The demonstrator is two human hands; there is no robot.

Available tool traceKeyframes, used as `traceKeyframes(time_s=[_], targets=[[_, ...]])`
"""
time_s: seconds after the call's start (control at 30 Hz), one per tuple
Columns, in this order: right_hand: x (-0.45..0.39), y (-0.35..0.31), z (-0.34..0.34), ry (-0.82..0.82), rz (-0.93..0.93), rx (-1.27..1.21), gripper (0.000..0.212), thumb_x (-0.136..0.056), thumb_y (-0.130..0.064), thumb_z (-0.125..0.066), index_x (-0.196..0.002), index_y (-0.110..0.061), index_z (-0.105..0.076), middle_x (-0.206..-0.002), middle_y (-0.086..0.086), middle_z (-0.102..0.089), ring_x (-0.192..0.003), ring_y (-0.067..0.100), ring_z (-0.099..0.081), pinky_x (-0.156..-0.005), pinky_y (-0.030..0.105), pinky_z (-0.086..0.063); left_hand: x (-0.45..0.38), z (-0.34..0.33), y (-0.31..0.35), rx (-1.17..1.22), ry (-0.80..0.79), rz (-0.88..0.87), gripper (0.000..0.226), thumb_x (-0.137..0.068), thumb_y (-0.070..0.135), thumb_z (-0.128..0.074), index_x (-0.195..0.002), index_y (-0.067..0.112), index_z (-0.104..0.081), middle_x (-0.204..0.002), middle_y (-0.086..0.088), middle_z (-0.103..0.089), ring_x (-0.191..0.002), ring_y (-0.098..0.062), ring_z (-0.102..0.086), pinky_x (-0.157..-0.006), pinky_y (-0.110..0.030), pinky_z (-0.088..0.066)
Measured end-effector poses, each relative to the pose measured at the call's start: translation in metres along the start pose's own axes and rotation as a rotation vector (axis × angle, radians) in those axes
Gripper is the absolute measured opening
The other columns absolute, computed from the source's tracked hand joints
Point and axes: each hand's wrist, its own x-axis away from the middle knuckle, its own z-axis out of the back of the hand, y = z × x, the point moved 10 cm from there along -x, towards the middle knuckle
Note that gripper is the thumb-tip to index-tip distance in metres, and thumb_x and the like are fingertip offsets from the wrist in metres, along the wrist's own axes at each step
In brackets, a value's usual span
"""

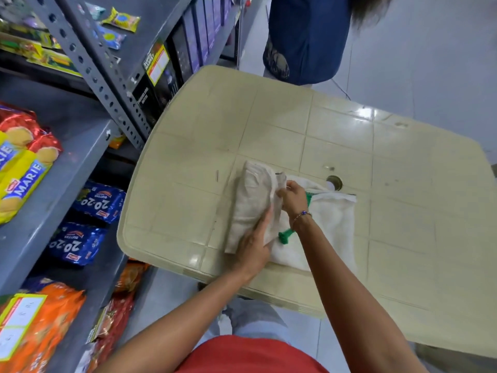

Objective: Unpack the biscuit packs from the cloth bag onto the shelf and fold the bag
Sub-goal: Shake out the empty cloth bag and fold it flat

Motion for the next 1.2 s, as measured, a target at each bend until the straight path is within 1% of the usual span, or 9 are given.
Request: traceKeyframes(time_s=[0.13,0.27,0.4,0.53,0.63,0.77,0.9,1.07,1.2], targets=[[-0.004,0.017,0.022,0.048,0.014,0.043,0.02,-0.078,0.0,-0.049,-0.065,-0.015,-0.045,-0.067,0.008,-0.044,-0.066,0.017,-0.04,-0.062,0.03,-0.035,-0.002,-0.031,-0.002,-0.089,-0.104,-0.023,0.081,-0.087,0.008,-0.057,-0.151,0.03,-0.012,-0.154,0.002,-0.032,-0.135,-0.022,-0.041,-0.107,-0.036,-0.041],[-0.001,0.036,0.046,0.215,-0.071,0.181,0.025,-0.084,-0.008,-0.046,-0.107,-0.007,-0.056,-0.104,0.015,-0.06,-0.099,0.03,-0.055,-0.081,0.032,-0.041,0.0,-0.06,-0.012,-0.122,-0.336,-0.03,0.078,-0.086,0.027,-0.06,-0.15,0.028,-0.015,-0.155,-0.001,-0.031,-0.135,-0.023,-0.042,-0.106,-0.038,-0.041],[0.022,-0.012,0.031,0.256,0.315,0.411,0.046,-0.083,-0.01,-0.042,-0.13,-0.008,-0.044,-0.134,0.011,-0.049,-0.124,0.028,-0.045,-0.098,0.036,-0.035,-0.007,-0.02,0.0,-0.139,0.013,-0.147,0.038,-0.094,0.022,-0.05,-0.131,0.013,-0.052,-0.131,-0.008,-0.06,-0.118,-0.025,-0.058,-0.099,-0.032,-0.045],[0.032,0.026,-0.044,-0.258,0.508,0.883,0.058,-0.096,-0.037,-0.023,-0.15,-0.02,-0.01,-0.157,-0.011,0.0,-0.145,0.008,0.004,-0.118,0.036,0.004,-0.016,-0.028,-0.036,-0.727,-0.044,-0.127,0.065,-0.093,0.031,-0.035,-0.149,0.008,-0.009,-0.159,-0.01,-0.013,-0.147,-0.031,-0.008,-0.117,-0.052,-0.019],[0.018,0.054,-0.048,-0.392,0.44,1.03,0.057,-0.1,-0.039,-0.024,-0.15,-0.02,-0.003,-0.159,-0.004,0.005,-0.146,0.014,0.009,-0.119,0.044,0.008,-0.017,-0.036,-0.056,-0.661,-0.216,-0.025,0.066,-0.098,0.04,-0.021,-0.148,0.017,0.015,-0.155,0.002,0.024,-0.145,-0.023,0.022,-0.119,-0.051,0.001],[0.037,-0.002,-0.028,-0.007,0.622,0.753,0.03,-0.097,-0.026,-0.039,-0.101,-0.004,-0.059,-0.117,0.016,-0.058,-0.104,0.036,-0.057,-0.087,0.046,-0.047,-0.005,0.013,-0.051,-0.441,0.18,0.139,0.065,-0.096,0.037,-0.04,-0.149,0.009,-0.014,-0.156,-0.015,-0.016,-0.141,-0.03,-0.019,-0.111,-0.044,-0.025],[0.036,0.016,-0.043,-0.051,0.169,0.862,0.067,-0.086,-0.064,-0.039,-0.11,-0.003,-0.052,-0.105,0.015,-0.062,-0.095,0.035,-0.06,-0.072,0.037,-0.044,0.009,0.02,-0.075,-0.427,0.188,0.389,0.049,-0.087,0.037,-0.059,-0.122,0.005,-0.046,-0.123,-0.016,-0.047,-0.116,-0.035,-0.044,-0.092,-0.043,-0.038],[0.025,0.007,-0.064,-0.082,0.135,0.805,0.03,-0.087,-0.025,-0.047,-0.102,0.0,-0.053,-0.102,0.018,-0.063,-0.094,0.035,-0.059,-0.069,0.032,-0.039,0.0,0.039,-0.076,-0.269,0.163,0.363,0.028,-0.088,0.026,-0.058,-0.103,0.002,-0.054,-0.104,-0.019,-0.061,-0.097,-0.035,-0.059,-0.074,-0.038,-0.043],[0.029,-0.017,-0.064,-0.128,0.132,0.281,0.02,-0.09,-0.021,-0.041,-0.08,-0.005,-0.049,-0.076,0.012,-0.053,-0.076,0.028,-0.051,-0.061,0.032,-0.04,-0.003,0.092,-0.048,-0.246,0.34,0.246,0.028,-0.081,0.015,-0.065,-0.107,0.006,-0.055,-0.097,-0.016,-0.066,-0.087,-0.035,-0.061,-0.065,-0.03,-0.039]])
